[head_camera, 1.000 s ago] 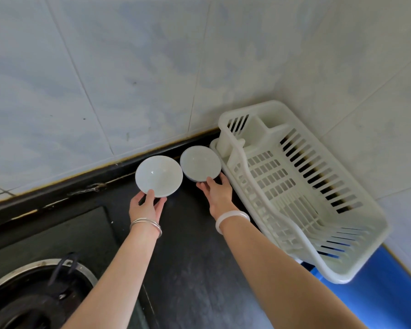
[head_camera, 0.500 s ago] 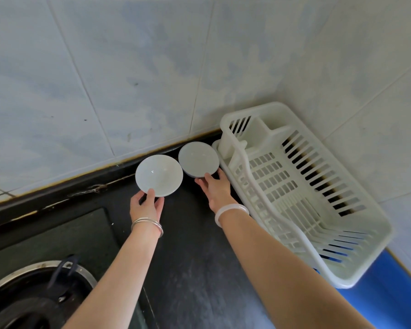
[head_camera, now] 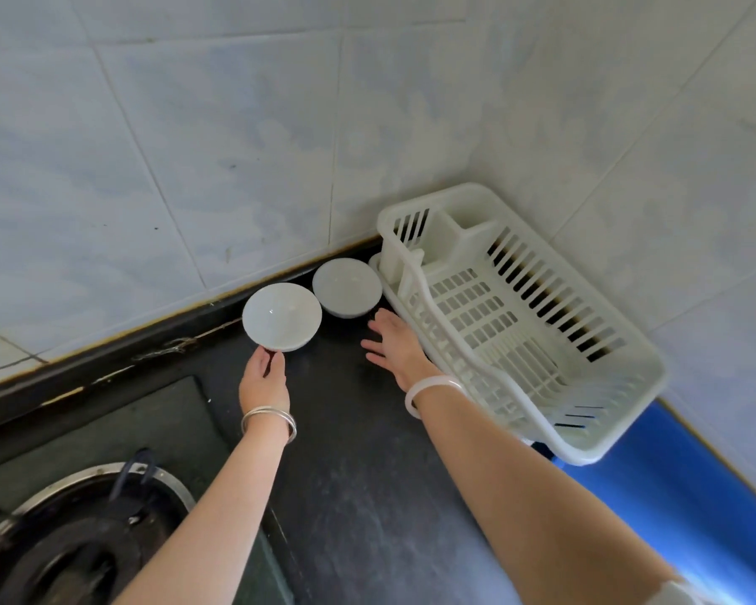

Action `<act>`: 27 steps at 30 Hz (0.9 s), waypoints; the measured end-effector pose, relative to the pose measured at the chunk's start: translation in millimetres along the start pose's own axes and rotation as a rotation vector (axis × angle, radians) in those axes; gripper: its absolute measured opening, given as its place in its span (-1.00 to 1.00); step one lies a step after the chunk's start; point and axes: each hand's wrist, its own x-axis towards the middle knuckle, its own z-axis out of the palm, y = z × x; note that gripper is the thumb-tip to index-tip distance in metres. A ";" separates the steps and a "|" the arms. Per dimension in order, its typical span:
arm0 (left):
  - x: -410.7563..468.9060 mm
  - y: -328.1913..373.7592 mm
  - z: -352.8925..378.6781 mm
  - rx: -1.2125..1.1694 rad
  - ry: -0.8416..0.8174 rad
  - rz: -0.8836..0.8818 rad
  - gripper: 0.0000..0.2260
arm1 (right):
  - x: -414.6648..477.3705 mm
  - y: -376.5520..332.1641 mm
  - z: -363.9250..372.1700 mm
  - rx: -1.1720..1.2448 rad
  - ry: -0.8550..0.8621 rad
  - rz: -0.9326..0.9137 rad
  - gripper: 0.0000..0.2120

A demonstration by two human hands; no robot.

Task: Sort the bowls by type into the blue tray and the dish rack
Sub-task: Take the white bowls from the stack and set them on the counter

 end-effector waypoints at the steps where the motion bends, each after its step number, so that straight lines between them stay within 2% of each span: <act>1: -6.6 -3.1 -3.4 0.077 -0.030 0.021 -0.61 | -10.7 2.6 -6.5 -0.025 0.005 -0.024 -0.57; 3: -25.5 -9.9 -9.4 0.188 -0.107 0.051 -0.63 | -36.5 11.4 -22.9 -0.076 0.015 -0.071 -0.63; 7: -85.9 -27.4 -10.4 0.177 -0.271 0.067 -0.73 | -98.8 40.6 -66.5 -0.156 0.057 -0.137 -0.74; 10: -143.2 -48.2 -5.8 0.223 -0.410 0.075 -0.79 | -150.6 69.5 -106.1 -0.256 0.131 -0.173 -0.74; 16: -256.0 -96.7 6.5 0.478 -0.781 0.097 -0.82 | -259.5 149.8 -182.3 -0.445 0.414 -0.157 -0.81; 20: -313.4 -124.3 9.0 0.681 -0.965 0.222 -0.84 | -323.1 203.2 -218.6 -0.676 0.620 -0.037 -0.79; 23: -340.1 -138.9 8.7 0.834 -1.029 0.375 -0.84 | -354.5 234.6 -229.9 -0.815 0.673 0.002 -0.78; 27: -354.0 -150.8 6.1 0.922 -0.986 0.466 -0.75 | -370.3 255.2 -229.4 -0.784 0.716 0.090 -0.81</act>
